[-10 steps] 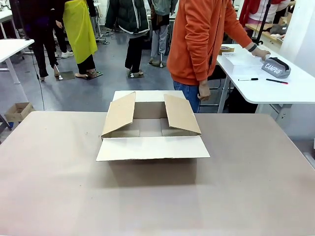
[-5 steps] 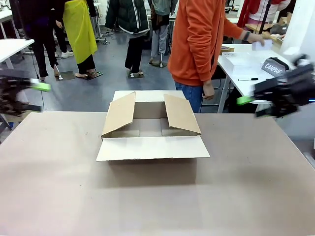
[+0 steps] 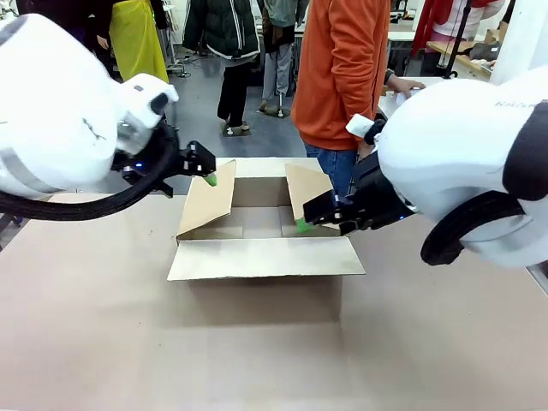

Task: Pack the gift set into the box.
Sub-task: Place both hands on the side flaps of the Package Box and spread them outward.

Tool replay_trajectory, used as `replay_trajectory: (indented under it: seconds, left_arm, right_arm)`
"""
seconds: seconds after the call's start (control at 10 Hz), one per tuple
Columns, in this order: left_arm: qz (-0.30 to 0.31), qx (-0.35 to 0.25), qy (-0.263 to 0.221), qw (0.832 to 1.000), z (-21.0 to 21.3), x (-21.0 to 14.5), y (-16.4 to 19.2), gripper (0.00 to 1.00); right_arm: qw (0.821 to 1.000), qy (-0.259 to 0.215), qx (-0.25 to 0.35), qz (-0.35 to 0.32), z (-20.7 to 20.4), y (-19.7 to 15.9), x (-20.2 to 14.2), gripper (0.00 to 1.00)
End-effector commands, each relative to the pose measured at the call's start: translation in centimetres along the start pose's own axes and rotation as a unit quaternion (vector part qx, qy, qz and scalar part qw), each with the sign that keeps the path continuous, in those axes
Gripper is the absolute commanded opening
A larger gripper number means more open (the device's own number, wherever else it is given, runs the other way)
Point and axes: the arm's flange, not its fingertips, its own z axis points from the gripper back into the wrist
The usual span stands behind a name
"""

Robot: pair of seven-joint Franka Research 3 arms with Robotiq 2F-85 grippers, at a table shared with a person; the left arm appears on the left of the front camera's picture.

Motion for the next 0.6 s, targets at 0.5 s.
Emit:
replay_trajectory:
  seconds: [0.5]
  left_arm:
    - [-0.003,0.014,0.006,1.000,-0.5,0.4,-0.9,1.00]
  right_arm:
    - [1.000,0.003,-0.015,-0.011,0.4,-1.4,0.7,1.00]
